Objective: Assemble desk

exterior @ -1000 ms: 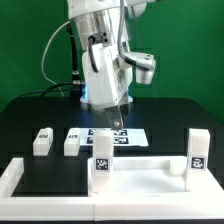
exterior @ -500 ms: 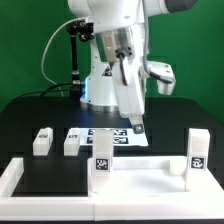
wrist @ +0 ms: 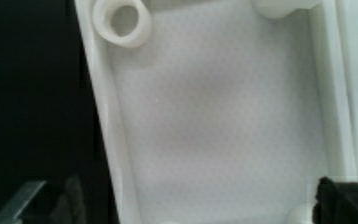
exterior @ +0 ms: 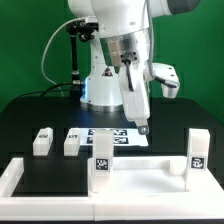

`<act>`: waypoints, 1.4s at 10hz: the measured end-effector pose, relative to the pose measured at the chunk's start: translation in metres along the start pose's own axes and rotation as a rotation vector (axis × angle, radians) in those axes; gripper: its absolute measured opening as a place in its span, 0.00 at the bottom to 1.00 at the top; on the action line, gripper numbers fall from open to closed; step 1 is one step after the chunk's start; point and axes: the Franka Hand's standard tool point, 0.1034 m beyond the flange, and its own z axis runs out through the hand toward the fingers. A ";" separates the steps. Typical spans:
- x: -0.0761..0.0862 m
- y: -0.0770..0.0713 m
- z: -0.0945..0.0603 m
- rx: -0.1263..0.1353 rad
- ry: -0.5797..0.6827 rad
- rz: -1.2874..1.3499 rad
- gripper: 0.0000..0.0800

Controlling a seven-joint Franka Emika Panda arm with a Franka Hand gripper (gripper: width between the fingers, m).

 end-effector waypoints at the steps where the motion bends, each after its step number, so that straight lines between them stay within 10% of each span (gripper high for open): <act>1: 0.000 0.001 0.002 0.004 0.003 -0.002 0.81; 4: 0.009 0.042 0.044 0.069 0.089 -0.017 0.81; 9: 0.010 0.064 0.106 -0.024 0.148 -0.033 0.81; 14: 0.010 0.062 0.109 -0.038 0.148 -0.034 0.67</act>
Offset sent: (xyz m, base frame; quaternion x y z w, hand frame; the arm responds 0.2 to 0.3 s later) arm -0.0564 -0.0029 -0.0521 0.0797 0.1007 -0.0251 0.9914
